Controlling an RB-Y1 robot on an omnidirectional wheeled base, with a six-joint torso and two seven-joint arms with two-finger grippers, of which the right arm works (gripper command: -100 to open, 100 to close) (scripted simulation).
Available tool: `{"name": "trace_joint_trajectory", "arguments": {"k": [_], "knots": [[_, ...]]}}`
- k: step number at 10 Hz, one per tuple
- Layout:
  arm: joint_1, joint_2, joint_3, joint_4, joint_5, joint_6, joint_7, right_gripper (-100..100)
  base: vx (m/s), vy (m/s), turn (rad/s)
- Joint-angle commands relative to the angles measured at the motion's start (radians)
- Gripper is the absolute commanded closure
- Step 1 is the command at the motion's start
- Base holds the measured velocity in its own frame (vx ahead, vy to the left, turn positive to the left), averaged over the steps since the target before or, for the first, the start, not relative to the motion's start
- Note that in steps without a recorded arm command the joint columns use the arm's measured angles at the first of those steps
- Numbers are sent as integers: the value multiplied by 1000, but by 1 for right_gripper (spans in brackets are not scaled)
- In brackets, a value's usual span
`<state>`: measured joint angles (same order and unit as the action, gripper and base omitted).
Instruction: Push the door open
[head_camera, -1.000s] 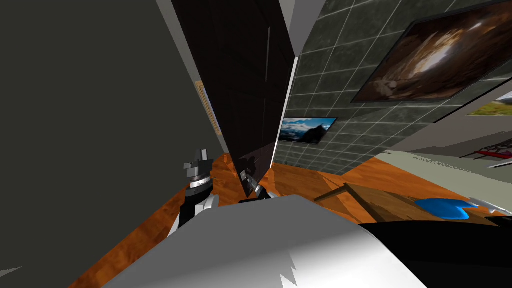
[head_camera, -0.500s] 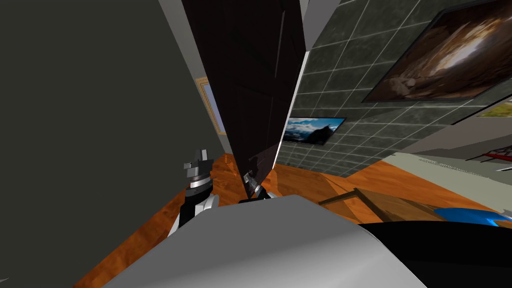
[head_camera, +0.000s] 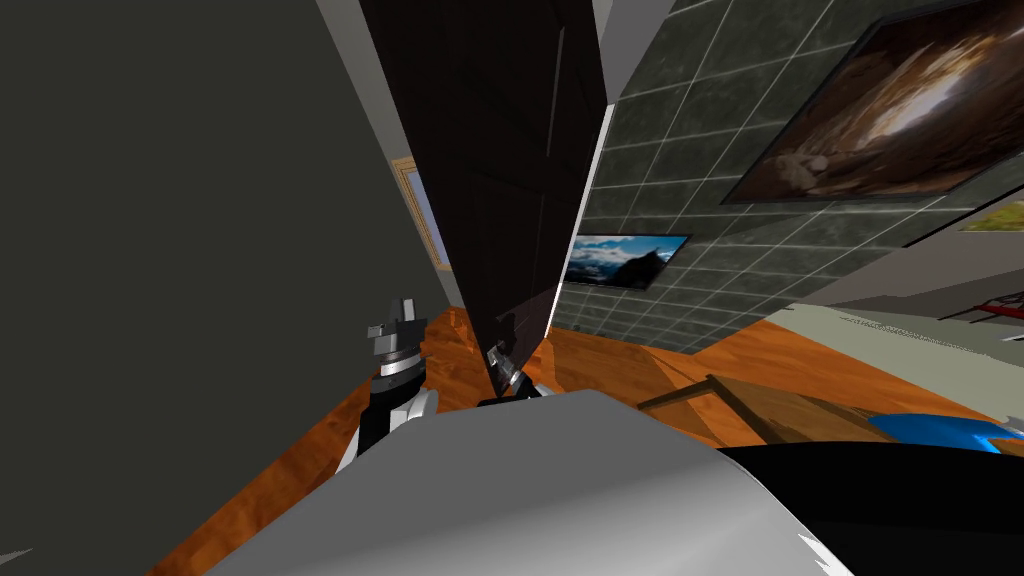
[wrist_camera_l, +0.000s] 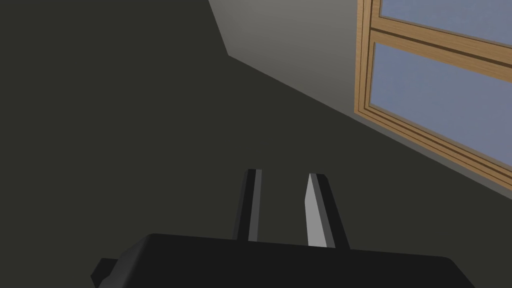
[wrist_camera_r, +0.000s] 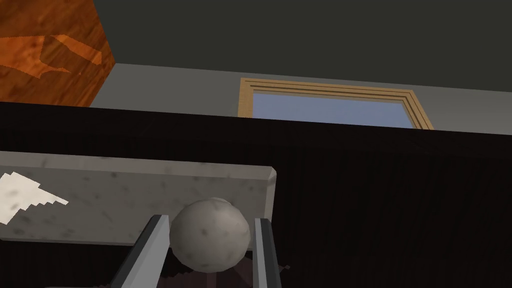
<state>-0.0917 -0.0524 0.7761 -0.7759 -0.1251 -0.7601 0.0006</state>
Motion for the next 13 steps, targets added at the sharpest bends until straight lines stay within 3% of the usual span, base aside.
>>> {"name": "trace_joint_trajectory", "arguments": {"k": [1,7,13], "knots": [[-2,-7,-21,5,-3,-1,4,100,44,87,-22],[-10,-22,-95,24,-12,-4,18,100,108,158,-36],[-18,-24,-164,41,-21,-8,31,100,87,107,-36]]}}
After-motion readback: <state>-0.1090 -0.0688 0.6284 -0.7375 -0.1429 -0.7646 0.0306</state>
